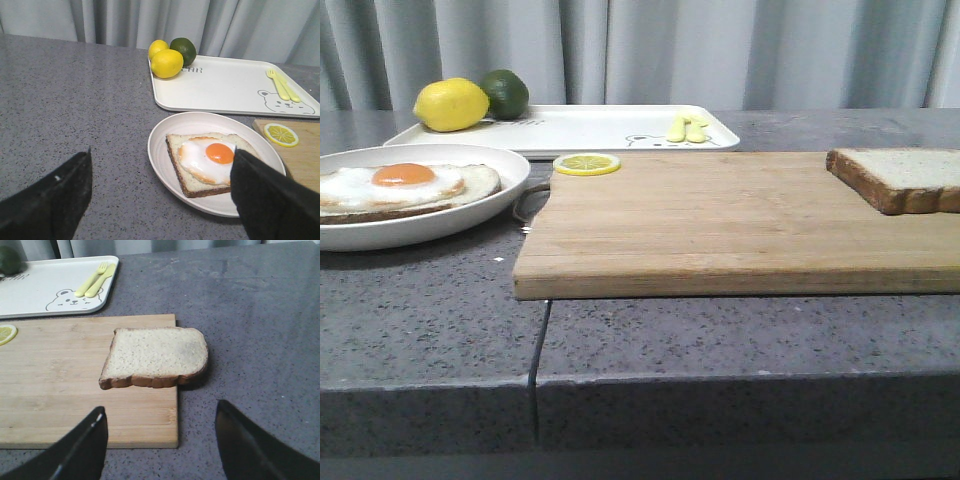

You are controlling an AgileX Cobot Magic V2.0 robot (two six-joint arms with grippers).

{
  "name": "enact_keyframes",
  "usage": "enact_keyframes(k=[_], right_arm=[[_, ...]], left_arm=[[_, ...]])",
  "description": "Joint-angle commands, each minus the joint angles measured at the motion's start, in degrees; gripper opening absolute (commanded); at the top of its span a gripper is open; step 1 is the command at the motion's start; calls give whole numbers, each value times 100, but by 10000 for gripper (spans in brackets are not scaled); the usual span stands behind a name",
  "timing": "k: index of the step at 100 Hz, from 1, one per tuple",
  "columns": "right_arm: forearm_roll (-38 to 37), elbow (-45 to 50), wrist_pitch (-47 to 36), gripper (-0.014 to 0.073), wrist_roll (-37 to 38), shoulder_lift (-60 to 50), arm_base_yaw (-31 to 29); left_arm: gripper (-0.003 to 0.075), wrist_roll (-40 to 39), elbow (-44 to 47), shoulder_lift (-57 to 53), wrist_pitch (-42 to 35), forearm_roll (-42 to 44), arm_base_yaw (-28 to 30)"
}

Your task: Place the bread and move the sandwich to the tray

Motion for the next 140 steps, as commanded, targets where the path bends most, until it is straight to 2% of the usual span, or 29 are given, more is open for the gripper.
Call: enact_keyframes(k=[1,24,43,56,77,90,117,140], right_arm=[[-137,-197,-215,477,-22,114,8],[28,-209,-168,477,-279,126,-52],[824,-395,-459,475,-1024,406,-330],[1758,-583,-653,475,-1865,894,-674],[3702,-702,-935,475,-3649,1863,-1419],[4659,-702,-940,475,-4648,2400,-1862],[6480,-702,-1101,475,-6064,3515,-2497],[7823,-702,-1116,475,-7121,4348,-2647]], left_arm=[[536,-49,-196,95,-445,-54,-53],[536,-49,-196,95,-445,-54,-53],[536,-49,-196,95,-445,-54,-53],[536,-49,-196,95,-445,-54,-53],[536,-49,-196,95,-445,-54,-53],[536,-49,-196,95,-445,-54,-53],[536,-49,-196,95,-445,-54,-53],[536,-49,-196,95,-445,-54,-53]])
